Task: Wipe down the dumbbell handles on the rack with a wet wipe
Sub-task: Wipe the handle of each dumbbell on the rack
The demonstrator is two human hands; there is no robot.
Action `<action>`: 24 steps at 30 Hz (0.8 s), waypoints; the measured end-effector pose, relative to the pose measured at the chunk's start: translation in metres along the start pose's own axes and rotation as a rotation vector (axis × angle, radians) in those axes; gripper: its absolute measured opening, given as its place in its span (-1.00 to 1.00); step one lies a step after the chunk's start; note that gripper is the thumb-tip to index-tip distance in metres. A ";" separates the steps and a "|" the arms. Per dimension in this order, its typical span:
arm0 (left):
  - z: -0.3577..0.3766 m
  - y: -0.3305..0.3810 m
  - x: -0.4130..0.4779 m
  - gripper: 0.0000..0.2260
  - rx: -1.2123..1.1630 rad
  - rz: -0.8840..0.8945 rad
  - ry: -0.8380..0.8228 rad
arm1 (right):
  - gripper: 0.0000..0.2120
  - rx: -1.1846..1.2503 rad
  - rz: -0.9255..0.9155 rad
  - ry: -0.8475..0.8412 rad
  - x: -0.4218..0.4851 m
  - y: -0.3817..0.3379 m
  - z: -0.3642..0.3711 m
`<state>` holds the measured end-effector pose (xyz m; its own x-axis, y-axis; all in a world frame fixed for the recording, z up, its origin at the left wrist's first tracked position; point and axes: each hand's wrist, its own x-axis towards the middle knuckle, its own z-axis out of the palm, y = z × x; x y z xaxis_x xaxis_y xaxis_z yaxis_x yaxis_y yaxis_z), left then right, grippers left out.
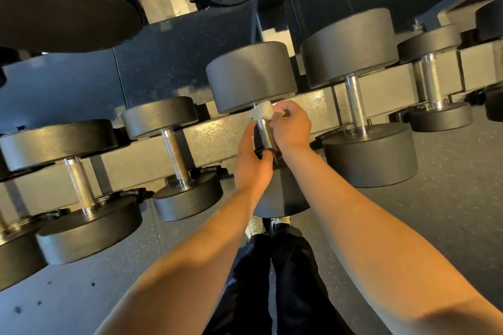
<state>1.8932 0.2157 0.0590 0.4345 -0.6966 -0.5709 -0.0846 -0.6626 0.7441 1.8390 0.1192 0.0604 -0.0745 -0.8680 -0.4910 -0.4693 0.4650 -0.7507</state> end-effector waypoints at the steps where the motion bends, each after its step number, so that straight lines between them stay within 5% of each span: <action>1: 0.000 -0.002 0.001 -0.34 0.020 -0.008 -0.019 | -0.83 0.025 0.021 0.017 0.004 -0.002 0.005; 9: -0.001 -0.007 0.008 -0.41 0.123 -0.051 -0.064 | -0.66 0.023 -0.007 -0.014 0.014 0.001 0.027; 18: 0.000 -0.004 0.007 -0.45 0.151 -0.100 -0.055 | -0.70 -0.808 -0.084 -0.170 0.004 0.014 0.003; 24: -0.001 0.001 0.007 -0.51 0.186 -0.143 -0.076 | -0.62 -1.101 -0.001 -0.348 -0.008 0.019 -0.011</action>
<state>1.8968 0.2099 0.0558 0.3856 -0.6063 -0.6955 -0.1941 -0.7902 0.5813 1.8213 0.1332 0.0550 0.0928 -0.6936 -0.7144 -0.9951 -0.0884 -0.0434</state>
